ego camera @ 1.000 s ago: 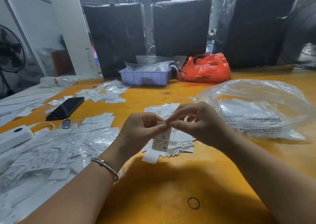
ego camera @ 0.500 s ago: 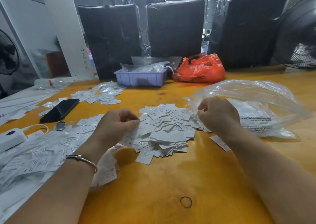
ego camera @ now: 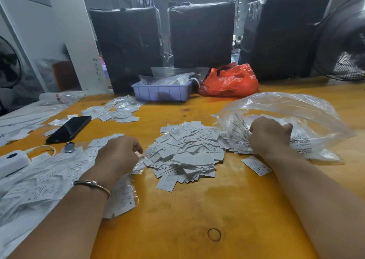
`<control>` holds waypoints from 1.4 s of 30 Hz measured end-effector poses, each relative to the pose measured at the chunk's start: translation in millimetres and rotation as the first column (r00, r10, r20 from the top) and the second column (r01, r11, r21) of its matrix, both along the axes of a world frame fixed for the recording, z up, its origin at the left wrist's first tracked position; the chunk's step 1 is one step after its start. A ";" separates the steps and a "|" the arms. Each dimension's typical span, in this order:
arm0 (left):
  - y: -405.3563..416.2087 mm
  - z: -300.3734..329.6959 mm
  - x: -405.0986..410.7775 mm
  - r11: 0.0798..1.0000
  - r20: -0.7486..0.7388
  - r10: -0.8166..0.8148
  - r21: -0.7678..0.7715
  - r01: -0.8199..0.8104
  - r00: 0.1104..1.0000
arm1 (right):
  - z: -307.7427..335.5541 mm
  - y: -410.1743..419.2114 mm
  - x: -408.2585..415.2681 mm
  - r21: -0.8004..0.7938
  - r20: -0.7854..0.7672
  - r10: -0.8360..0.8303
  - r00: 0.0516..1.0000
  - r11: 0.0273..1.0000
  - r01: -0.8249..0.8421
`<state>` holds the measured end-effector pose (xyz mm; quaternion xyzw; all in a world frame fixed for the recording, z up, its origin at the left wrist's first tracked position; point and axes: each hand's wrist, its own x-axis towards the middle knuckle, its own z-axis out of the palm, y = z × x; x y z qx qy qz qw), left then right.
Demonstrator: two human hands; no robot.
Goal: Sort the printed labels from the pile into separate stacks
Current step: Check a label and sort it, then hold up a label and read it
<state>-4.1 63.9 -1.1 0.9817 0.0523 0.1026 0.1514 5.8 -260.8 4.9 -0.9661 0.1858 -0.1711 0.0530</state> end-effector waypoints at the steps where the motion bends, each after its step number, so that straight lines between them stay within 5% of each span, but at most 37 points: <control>1: -2.9 -0.1 -1.3 1.000 0.039 -0.004 0.004 0.004 0.999 | -1.0 -1.6 1.9 0.003 0.011 0.000 1.000 1.000 0.000; 5: -17.9 -0.7 -5.1 0.993 0.154 -0.114 0.025 0.112 0.981 | -4.2 -4.5 4.9 0.023 0.028 -0.001 1.000 1.000 0.001; 9: -36.6 -3.5 -12.9 0.882 0.275 -0.444 -0.033 0.469 0.853 | -6.0 -4.3 7.0 0.010 0.017 -0.004 1.000 1.000 0.004; 13: -54.2 -5.8 -19.3 0.774 0.200 -0.614 -0.041 0.632 0.764 | -9.0 -6.8 8.5 0.000 0.018 0.015 1.000 1.000 -0.015; 17: -58.4 -5.6 -23.3 0.778 0.124 -0.618 -0.045 0.626 0.777 | -8.7 -6.9 8.6 0.025 -0.002 -0.010 1.000 1.000 0.010; 23: -62.6 -6.0 -28.1 0.791 0.218 -0.565 -0.130 0.597 0.796 | -7.9 -8.0 7.5 0.079 0.075 -0.005 0.997 0.997 -0.001; 31: -55.8 -2.9 -26.8 0.762 0.370 -0.496 -0.248 0.598 0.786 | -3.4 -4.4 5.2 0.310 0.399 -0.066 0.915 0.948 -0.067; 36: -50.5 4.6 -27.4 0.570 0.411 -0.383 -0.600 0.562 0.827 | 7.7 10.4 -3.1 0.585 0.602 -0.095 0.792 0.728 -0.357; 39: -51.6 7.5 -30.3 0.428 0.326 -0.414 -0.754 0.498 0.850 | 16.9 30.5 -14.0 0.793 0.576 0.000 0.818 0.244 -0.558; 42: -52.8 8.5 -31.5 0.295 0.230 -0.477 -0.867 0.400 0.849 | 22.5 45.0 -22.3 0.830 0.555 0.199 0.808 -0.193 -0.523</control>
